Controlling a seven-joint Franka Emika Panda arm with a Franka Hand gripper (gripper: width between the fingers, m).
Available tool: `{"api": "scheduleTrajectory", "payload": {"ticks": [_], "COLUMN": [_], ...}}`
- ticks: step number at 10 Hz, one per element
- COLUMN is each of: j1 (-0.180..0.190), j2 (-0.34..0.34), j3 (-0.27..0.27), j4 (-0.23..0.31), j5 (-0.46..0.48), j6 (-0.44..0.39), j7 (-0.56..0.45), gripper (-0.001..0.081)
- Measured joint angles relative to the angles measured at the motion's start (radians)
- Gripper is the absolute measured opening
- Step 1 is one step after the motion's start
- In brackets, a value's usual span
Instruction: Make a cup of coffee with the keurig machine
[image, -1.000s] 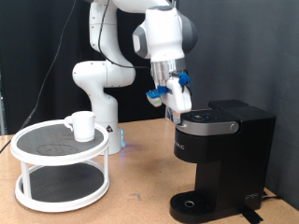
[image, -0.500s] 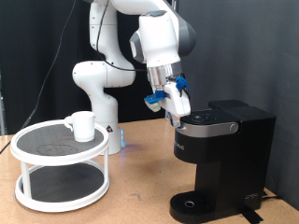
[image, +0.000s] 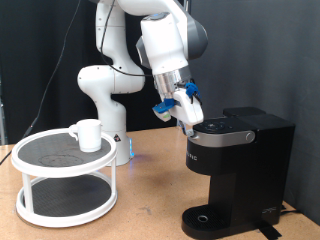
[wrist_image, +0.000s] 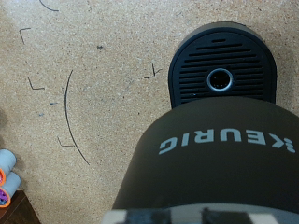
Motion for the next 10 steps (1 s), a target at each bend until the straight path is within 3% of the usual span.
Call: {"api": "scheduleTrajectory", "payload": {"ticks": [2, 5, 10], "j1": [-0.001, -0.001, -0.001], "j2": [-0.006, -0.030, -0.087], "j3": [-0.006, -0.022, -0.039], "j4": [-0.009, -0.032, -0.047], "j5": [0.060, 0.212, 0.280], "j6": [0.012, 0.032, -0.011], "j7": [-0.007, -0.096, -0.125], "gripper": [0.0000, 0.0000, 0.0000]}}
